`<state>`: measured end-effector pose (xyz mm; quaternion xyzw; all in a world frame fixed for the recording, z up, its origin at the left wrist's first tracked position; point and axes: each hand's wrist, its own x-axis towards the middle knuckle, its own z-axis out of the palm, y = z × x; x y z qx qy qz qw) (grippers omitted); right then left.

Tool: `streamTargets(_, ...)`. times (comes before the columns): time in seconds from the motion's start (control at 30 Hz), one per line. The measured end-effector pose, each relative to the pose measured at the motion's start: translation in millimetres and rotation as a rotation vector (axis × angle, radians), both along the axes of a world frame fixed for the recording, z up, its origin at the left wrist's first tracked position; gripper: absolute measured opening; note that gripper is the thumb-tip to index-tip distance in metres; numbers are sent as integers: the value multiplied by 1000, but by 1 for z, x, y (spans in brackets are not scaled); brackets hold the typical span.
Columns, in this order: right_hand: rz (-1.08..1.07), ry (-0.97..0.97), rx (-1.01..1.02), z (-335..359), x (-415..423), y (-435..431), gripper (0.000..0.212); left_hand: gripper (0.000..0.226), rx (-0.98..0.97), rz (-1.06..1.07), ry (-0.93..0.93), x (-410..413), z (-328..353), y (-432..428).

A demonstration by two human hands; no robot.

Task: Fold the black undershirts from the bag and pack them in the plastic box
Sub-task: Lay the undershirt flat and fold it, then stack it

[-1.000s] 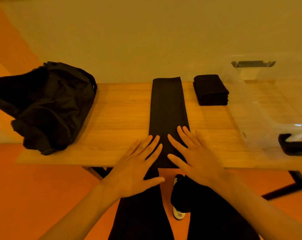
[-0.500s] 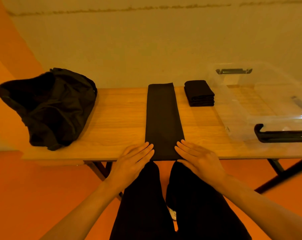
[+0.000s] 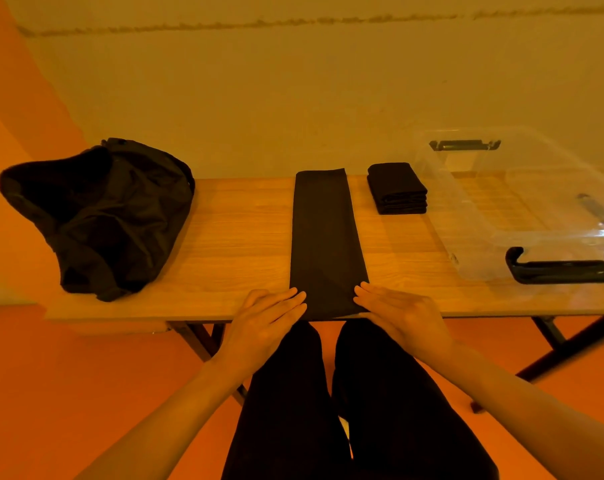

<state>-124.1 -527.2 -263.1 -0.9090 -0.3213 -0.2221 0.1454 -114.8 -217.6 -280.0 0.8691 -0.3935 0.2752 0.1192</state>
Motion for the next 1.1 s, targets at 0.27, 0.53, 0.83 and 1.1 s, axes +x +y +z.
streamTargets(0.27, 26, 15, 43, 13, -7, -2, 35, 27, -206, -31, 179, -12, 12, -1)
streamTargets(0.53, 2, 134, 203, 21, -30, 1, 36, 25, -295, -71, 263, -27, 29, 2)
streamTargets(0.83, -148, 468, 717, 69, -3, 25, 28, 10, -799, -72, 688, 6, 82, -16)
streamTargets(1.1, -360, 727, 810, 79, 75, 35, 18, 10, -982, 207, 1058, 71, 102, -43)
